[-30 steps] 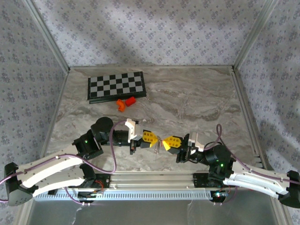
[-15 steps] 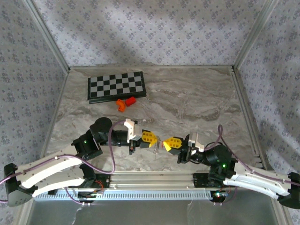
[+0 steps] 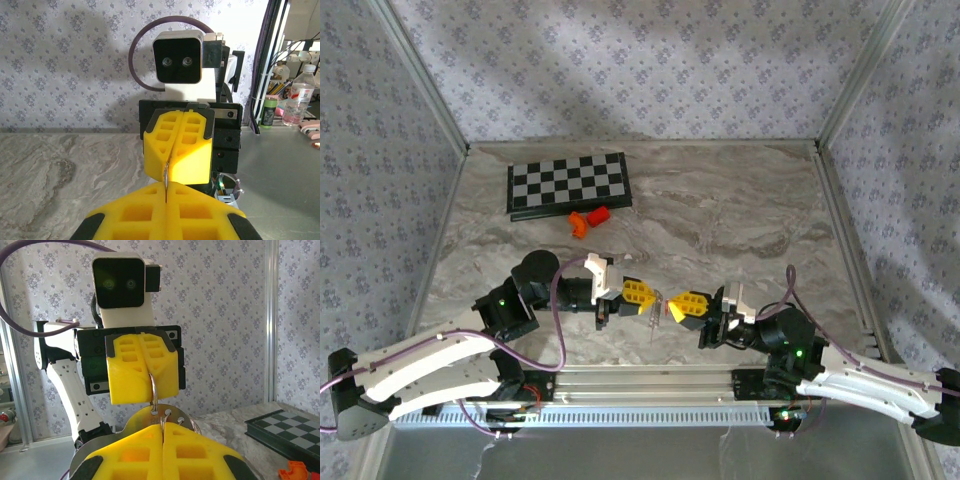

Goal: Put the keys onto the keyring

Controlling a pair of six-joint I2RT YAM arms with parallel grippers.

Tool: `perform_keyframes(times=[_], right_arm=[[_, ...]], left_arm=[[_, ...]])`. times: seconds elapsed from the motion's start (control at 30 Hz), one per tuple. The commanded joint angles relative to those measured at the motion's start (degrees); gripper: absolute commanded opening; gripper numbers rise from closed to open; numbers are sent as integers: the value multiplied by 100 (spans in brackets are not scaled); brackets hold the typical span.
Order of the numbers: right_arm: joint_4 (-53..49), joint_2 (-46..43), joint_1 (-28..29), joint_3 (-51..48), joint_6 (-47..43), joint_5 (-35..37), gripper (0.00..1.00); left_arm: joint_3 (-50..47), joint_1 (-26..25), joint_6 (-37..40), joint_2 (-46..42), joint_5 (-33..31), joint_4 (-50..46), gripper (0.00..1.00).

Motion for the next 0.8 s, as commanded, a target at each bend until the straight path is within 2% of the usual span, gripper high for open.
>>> perform_keyframes(times=[0.0,0.37,0.77], right_arm=[[118,0,35,196,8,-107,0],[485,263,79,211,48,-138,0],[397,152,96,271,158,277,0]], left_arm=[[166,-40,75,-90,34,179,0],[155,-40,72,-31,35,220,0],[76,-40,176,-5,-166,244,0]])
